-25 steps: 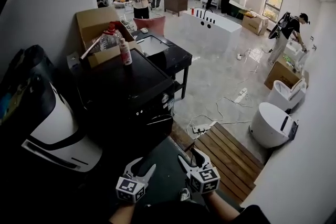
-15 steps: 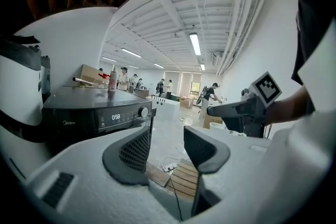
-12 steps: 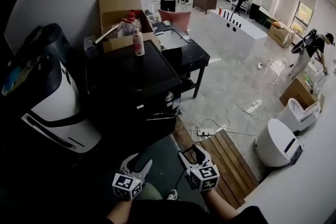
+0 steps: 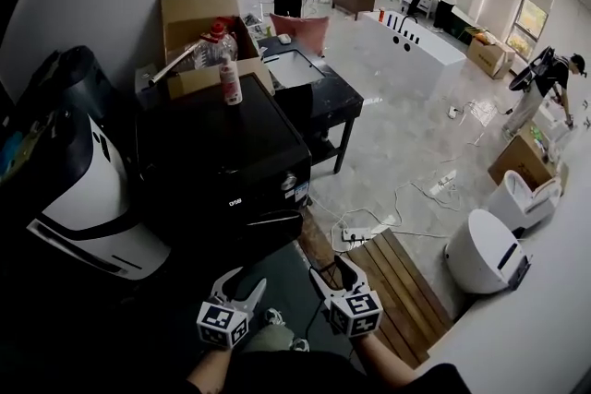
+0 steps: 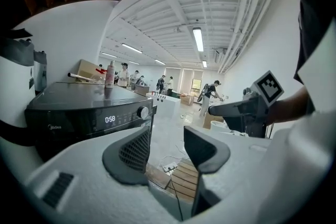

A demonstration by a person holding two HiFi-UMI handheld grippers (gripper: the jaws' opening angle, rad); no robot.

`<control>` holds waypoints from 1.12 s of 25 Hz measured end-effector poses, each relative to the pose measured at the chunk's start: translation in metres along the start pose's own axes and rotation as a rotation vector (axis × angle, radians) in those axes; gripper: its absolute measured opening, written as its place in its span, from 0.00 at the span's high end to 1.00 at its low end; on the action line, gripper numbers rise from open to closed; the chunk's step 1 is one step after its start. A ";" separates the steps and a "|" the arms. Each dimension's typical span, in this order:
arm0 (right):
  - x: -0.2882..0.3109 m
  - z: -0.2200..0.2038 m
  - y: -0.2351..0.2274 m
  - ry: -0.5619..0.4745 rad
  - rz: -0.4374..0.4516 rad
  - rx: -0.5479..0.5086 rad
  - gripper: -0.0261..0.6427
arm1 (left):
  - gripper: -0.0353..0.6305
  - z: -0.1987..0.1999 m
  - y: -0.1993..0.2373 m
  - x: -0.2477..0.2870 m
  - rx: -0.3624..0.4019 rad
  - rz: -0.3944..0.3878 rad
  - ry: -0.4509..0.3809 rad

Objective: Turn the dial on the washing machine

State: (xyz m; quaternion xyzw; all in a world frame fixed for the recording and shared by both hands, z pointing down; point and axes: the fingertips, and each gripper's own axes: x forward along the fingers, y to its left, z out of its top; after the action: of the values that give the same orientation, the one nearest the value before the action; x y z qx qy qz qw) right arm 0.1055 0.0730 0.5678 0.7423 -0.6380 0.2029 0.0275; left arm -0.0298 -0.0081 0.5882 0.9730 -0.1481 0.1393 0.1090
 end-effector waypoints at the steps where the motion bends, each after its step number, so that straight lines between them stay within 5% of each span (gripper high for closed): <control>1: 0.005 0.002 -0.003 0.002 -0.002 -0.002 0.58 | 0.65 0.004 0.003 0.006 0.002 -0.007 0.000; 17: 0.116 0.037 -0.013 0.015 -0.016 -0.029 0.58 | 0.65 0.026 0.084 0.050 0.017 -0.021 -0.001; 28: 0.167 0.046 -0.022 0.084 0.060 -0.095 0.58 | 0.65 0.023 0.117 0.054 -0.047 0.100 -0.004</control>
State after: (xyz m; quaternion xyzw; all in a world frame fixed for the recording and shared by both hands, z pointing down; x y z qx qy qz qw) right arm 0.1557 -0.0930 0.5867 0.7114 -0.6673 0.2040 0.0835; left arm -0.0115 -0.1367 0.6029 0.9618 -0.2001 0.1389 0.1246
